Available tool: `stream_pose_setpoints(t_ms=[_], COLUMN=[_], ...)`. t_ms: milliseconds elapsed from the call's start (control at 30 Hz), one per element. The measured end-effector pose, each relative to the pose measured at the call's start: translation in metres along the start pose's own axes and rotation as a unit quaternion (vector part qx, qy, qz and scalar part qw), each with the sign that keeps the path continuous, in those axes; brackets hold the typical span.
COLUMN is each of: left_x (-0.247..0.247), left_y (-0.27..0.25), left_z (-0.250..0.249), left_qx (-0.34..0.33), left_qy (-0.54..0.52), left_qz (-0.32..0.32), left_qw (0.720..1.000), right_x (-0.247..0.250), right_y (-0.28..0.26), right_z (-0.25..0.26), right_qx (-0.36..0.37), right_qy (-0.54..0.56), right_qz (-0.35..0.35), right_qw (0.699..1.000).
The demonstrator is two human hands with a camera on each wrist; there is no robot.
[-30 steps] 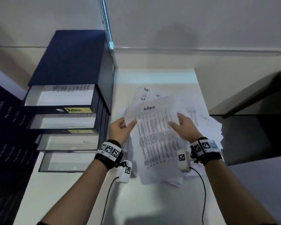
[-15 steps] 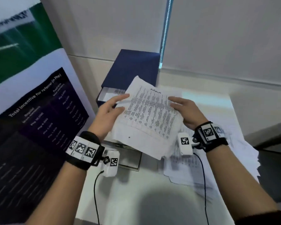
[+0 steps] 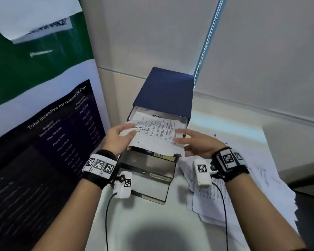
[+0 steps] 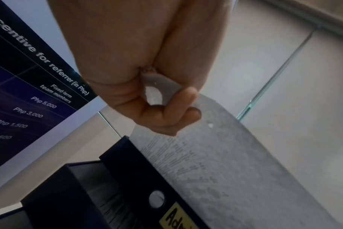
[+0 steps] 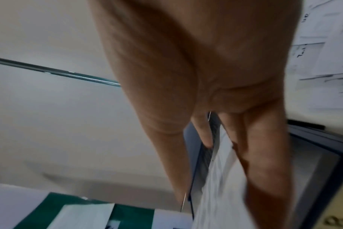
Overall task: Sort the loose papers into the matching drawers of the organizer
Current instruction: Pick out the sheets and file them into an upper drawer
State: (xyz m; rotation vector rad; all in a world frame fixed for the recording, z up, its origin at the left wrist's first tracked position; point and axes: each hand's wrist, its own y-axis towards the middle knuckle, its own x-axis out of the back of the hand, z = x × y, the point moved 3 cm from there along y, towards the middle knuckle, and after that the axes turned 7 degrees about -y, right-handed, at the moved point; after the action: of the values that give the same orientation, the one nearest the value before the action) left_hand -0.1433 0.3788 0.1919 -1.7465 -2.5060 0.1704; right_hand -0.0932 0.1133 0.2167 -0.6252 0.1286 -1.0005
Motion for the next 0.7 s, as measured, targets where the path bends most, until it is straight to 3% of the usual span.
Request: stream_pose_setpoints(t_ms=[67,200,267,333,400,467,567,700], left_x=[-0.011,-0.03,-0.035,-0.037,-0.038,-0.035,-0.025,-0.013], left_y=[0.014,0.028,0.035,0.043,0.043,0.04,0.041,0.058], left_z=[-0.001,-0.018,-0.022,-0.018,-0.015,-0.015,-0.013,0.003], left_qx=[-0.044,-0.103,-0.114,-0.075,-0.022,-0.018,-0.019,0.068], left_qy=[0.057,0.152,0.159,0.125,0.084,0.066,0.013,-0.04], left_qz=[-0.015,-0.064,-0.075,-0.012,0.099,0.155,0.142,0.077], left_qw=[0.997,0.981,0.978,0.989,0.991,0.986,0.99,0.994], right_x=[-0.003,0.013,0.022,0.025,0.025,0.033,0.051,0.057], right_y=[0.001,0.026,0.038,0.039,0.029,0.023,0.027,0.048], right_z=[-0.006,0.003,0.011,0.018,0.02,0.018,0.007,-0.001], right_qx=[0.008,0.029,0.022,-0.012,-0.046,-0.059,-0.056,-0.033], right_qy=[-0.012,-0.014,-0.012,-0.043,-0.05,0.005,0.033,0.014], right_qz=[0.035,-0.108,-0.133,-0.067,0.033,0.061,-0.009,-0.053], right_qw=[0.999,0.994,0.991,0.997,0.997,0.996,0.998,0.998])
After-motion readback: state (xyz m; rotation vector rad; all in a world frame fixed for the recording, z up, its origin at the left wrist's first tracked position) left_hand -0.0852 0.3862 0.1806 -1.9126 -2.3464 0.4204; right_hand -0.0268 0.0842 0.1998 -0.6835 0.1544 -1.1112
